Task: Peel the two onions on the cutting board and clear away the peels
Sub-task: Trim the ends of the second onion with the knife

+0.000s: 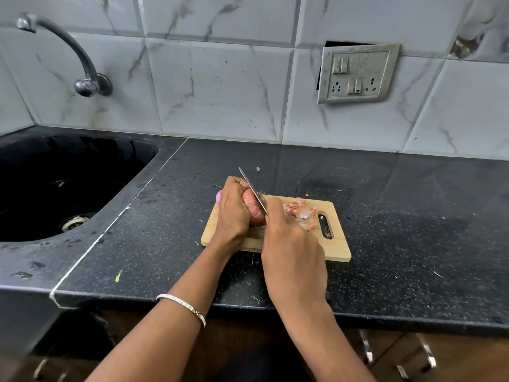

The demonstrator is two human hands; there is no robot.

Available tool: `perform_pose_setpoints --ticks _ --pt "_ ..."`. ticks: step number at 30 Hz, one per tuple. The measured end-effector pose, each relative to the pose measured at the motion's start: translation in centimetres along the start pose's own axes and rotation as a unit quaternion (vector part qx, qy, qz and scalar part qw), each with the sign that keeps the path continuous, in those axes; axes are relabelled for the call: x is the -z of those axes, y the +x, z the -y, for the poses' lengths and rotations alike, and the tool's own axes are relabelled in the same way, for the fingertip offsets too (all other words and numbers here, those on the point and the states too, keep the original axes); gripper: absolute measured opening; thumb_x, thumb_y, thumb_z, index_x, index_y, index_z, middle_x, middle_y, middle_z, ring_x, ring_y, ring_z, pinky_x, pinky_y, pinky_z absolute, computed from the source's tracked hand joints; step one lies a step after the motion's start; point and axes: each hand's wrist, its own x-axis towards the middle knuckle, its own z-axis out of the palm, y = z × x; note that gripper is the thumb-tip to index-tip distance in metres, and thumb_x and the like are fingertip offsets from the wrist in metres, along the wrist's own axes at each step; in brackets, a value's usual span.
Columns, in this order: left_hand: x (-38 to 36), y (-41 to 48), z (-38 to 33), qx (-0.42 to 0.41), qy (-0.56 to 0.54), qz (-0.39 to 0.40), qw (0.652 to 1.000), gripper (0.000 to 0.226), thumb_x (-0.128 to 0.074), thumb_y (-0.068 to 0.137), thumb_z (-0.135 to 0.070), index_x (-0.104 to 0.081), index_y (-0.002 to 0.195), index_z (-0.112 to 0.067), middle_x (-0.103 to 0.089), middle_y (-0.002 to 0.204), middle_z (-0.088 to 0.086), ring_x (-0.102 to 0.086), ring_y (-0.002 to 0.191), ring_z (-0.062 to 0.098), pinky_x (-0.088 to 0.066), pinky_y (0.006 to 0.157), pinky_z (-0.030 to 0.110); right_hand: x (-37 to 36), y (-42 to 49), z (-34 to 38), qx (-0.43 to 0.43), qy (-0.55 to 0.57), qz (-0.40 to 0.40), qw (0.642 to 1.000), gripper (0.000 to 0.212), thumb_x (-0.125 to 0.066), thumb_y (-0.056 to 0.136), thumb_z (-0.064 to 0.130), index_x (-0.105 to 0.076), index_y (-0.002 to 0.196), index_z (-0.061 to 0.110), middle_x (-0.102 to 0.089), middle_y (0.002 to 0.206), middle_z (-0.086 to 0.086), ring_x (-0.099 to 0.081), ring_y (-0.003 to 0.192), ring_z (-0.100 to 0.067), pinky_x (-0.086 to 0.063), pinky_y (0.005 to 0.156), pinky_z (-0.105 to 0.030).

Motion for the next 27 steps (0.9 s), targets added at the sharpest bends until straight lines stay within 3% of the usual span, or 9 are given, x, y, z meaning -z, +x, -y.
perform_pose_setpoints --ticks 2,4,7,13,19,21,24,27 --pt "0.0 0.1 0.0 0.009 0.005 0.007 1.000 0.027 -0.034 0.086 -0.042 -0.054 0.068 -0.036 -0.059 0.098 0.025 -0.054 0.092 0.037 -0.048 0.086 0.058 0.3 -0.9 -0.3 -0.010 0.011 0.007 1.000 0.039 -0.080 0.083 0.014 -0.050 0.108 0.019 -0.055 0.058 0.003 -0.048 0.041 -0.017 -0.023 0.040 -0.026" --pt "0.0 0.2 0.2 0.005 0.010 0.008 1.000 0.023 -0.033 0.085 -0.040 -0.051 0.072 -0.030 -0.056 0.096 0.021 -0.052 0.091 0.034 -0.046 0.089 0.061 0.5 -1.8 -0.6 -0.024 0.022 0.012 0.999 0.044 -0.081 0.081 0.013 -0.051 0.113 0.018 -0.054 0.058 0.003 -0.053 0.042 -0.017 -0.023 0.039 -0.025" --pt "0.0 0.2 0.1 0.000 0.011 0.018 1.000 0.022 -0.033 0.085 -0.037 -0.048 0.075 -0.026 -0.054 0.093 0.014 -0.051 0.091 0.033 -0.047 0.089 0.058 0.5 -1.3 -0.5 -0.028 0.009 0.006 1.000 0.042 -0.082 0.079 0.013 -0.052 0.109 0.018 -0.053 0.057 0.003 -0.051 0.041 -0.017 -0.021 0.039 -0.026" --pt "-0.1 0.4 0.3 0.008 -0.028 0.001 1.000 0.019 -0.035 0.083 -0.034 -0.046 0.079 -0.020 -0.047 0.087 0.010 -0.043 0.083 0.024 -0.040 0.078 0.047 0.4 0.2 0.4 -0.029 -0.001 0.012 1.000 0.029 -0.072 0.087 0.012 -0.048 0.101 0.021 -0.056 0.062 0.002 -0.029 0.050 -0.018 -0.023 0.043 -0.029" --pt "-0.2 0.2 0.3 -0.018 0.000 0.021 1.000 0.014 -0.036 0.093 -0.023 -0.043 0.082 -0.018 -0.044 0.087 0.000 -0.042 0.077 0.011 -0.039 0.075 0.032 1.7 -1.5 -1.1 -0.041 -0.019 0.056 0.997 0.051 -0.087 0.072 0.013 -0.053 0.109 0.022 -0.053 0.056 0.004 -0.050 0.039 -0.019 -0.017 0.041 -0.026" --pt "-0.2 0.4 0.6 -0.020 0.010 0.019 1.000 0.022 -0.034 0.102 -0.012 -0.043 0.082 -0.018 -0.044 0.088 0.001 -0.042 0.076 0.010 -0.038 0.077 0.033 1.9 -1.0 -0.9 -0.035 -0.028 0.061 0.997 0.042 -0.079 0.082 0.013 -0.050 0.111 0.023 -0.052 0.059 0.003 -0.046 0.043 -0.021 -0.020 0.043 -0.028" --pt "-0.2 0.1 0.5 -0.035 0.012 0.043 0.998 0.016 -0.037 0.099 -0.018 -0.043 0.084 -0.018 -0.045 0.087 0.000 -0.043 0.077 0.013 -0.038 0.075 0.035 1.3 0.9 -1.0 -0.035 0.015 0.097 0.995 0.019 -0.044 0.103 0.014 -0.041 0.120 0.023 -0.055 0.078 -0.002 -0.041 0.066 -0.024 -0.030 0.056 -0.034" --pt "-0.1 0.1 0.4 -0.032 -0.001 0.024 0.999 0.013 -0.037 0.093 -0.026 -0.043 0.084 -0.020 -0.045 0.085 -0.004 -0.043 0.078 0.013 -0.038 0.079 0.036 0.7 1.7 -2.4 -0.075 0.036 0.093 0.992 0.016 -0.039 0.106 0.016 -0.042 0.121 0.022 -0.066 0.090 -0.005 -0.052 0.071 -0.028 -0.031 0.058 -0.035"
